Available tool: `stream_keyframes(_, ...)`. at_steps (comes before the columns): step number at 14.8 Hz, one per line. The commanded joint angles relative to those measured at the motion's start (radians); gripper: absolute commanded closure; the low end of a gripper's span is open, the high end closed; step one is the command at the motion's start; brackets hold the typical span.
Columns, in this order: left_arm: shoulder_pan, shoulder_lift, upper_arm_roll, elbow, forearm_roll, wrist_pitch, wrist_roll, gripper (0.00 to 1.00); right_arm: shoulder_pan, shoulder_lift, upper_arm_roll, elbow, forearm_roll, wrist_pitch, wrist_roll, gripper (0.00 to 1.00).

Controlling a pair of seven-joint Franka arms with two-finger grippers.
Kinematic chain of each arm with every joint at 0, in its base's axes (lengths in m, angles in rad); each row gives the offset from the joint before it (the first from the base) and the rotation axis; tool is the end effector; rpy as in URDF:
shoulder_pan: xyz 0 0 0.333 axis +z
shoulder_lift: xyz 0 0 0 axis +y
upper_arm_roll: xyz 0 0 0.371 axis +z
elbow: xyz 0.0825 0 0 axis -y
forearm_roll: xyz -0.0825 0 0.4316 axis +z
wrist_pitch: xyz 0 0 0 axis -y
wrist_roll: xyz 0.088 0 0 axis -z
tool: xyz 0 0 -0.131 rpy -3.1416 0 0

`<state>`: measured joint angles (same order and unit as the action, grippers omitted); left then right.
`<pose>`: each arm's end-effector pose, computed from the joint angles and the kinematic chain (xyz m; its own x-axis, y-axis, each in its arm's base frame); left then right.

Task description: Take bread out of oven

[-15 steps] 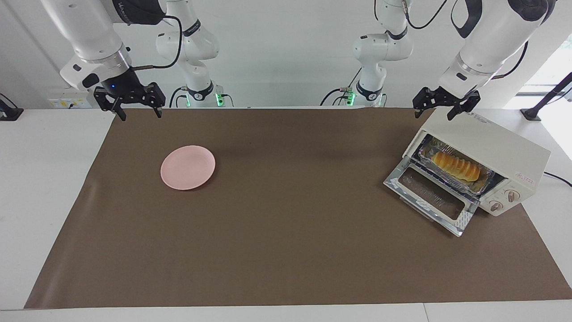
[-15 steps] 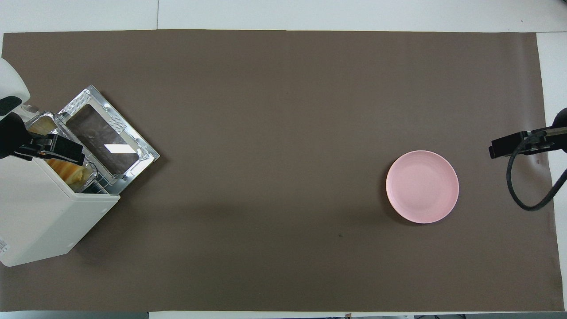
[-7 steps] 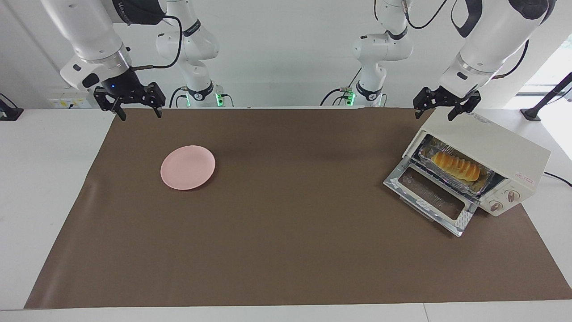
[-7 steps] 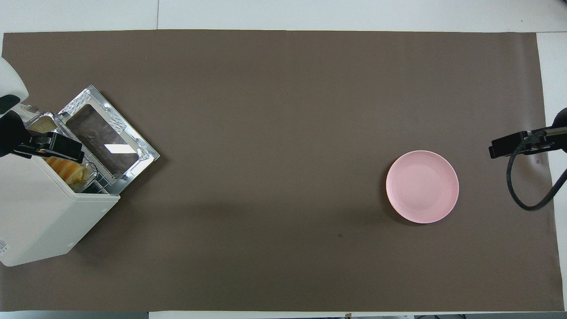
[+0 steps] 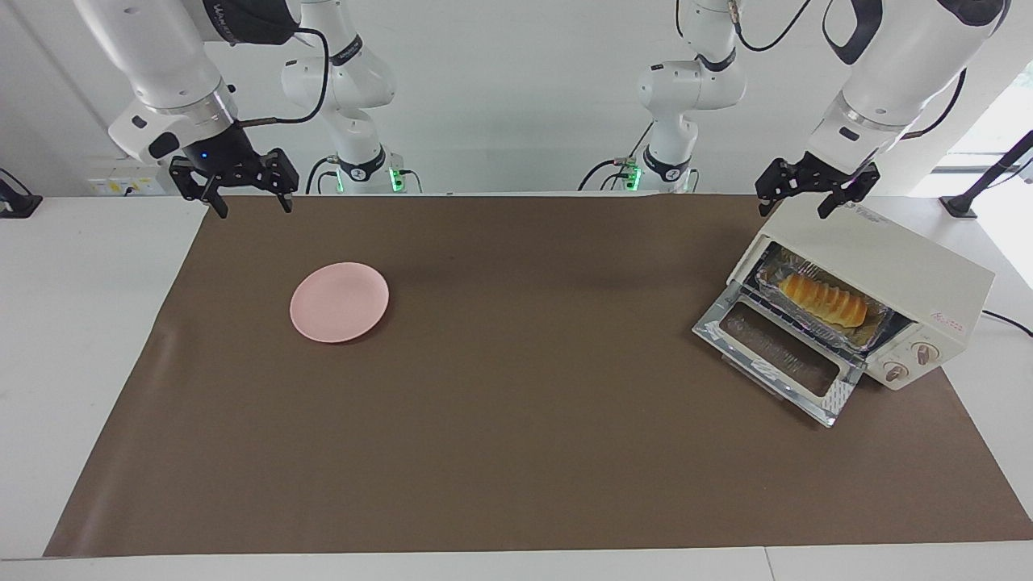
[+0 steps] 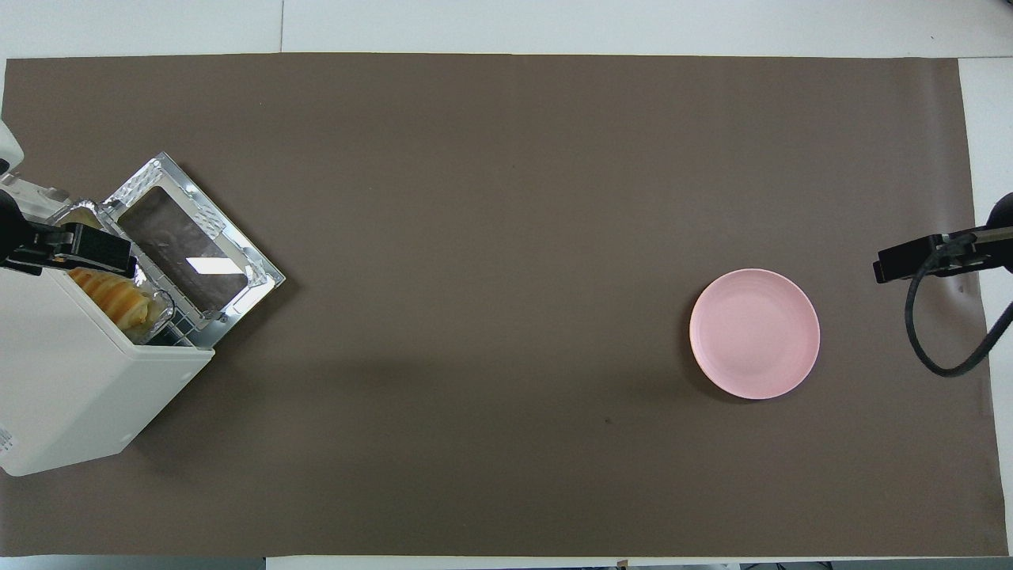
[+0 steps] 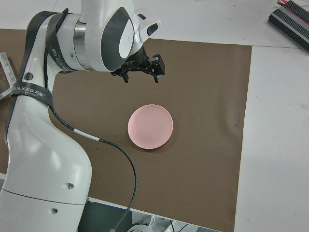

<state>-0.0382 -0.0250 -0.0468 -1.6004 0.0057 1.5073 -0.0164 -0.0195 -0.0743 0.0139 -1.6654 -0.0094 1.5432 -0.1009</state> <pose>0.5820 -0.0492 0.6498 0.9954 -0.0679 -0.0680 -0.0686 -0.9976 -0.0080 0.5695 -0.0041 0.6478 0.9943 0.0948 -0.0487 0.0952 -0.9954 0.0056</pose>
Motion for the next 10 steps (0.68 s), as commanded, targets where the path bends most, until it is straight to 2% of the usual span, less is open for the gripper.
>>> stream_keyframes(1,0.0,0.132,-0.002,0.13,0.034,0.013,-0.188,0.0,-0.017,-0.018,0.011,-0.02,0.014,0.001,0.009,0.0)
stream_keyframes(4,0.005,0.276,0.01,0.244,0.074,0.027,-0.356,0.0,-0.017,-0.018,0.011,-0.02,0.014,0.001,0.009,0.0)
stream_keyframes(6,-0.012,0.356,0.012,0.275,0.198,0.08,-0.485,0.0,-0.017,-0.018,0.011,-0.02,0.014,0.001,0.009,0.0)
stream_keyframes(8,0.007,0.358,0.015,0.222,0.209,0.157,-0.508,0.0,-0.017,-0.018,0.011,-0.02,0.014,0.001,0.009,0.0)
stream_keyframes(10,0.037,0.318,0.03,0.101,0.212,0.296,-0.618,0.0,-0.017,-0.018,0.011,-0.02,0.014,0.001,0.009,0.0)
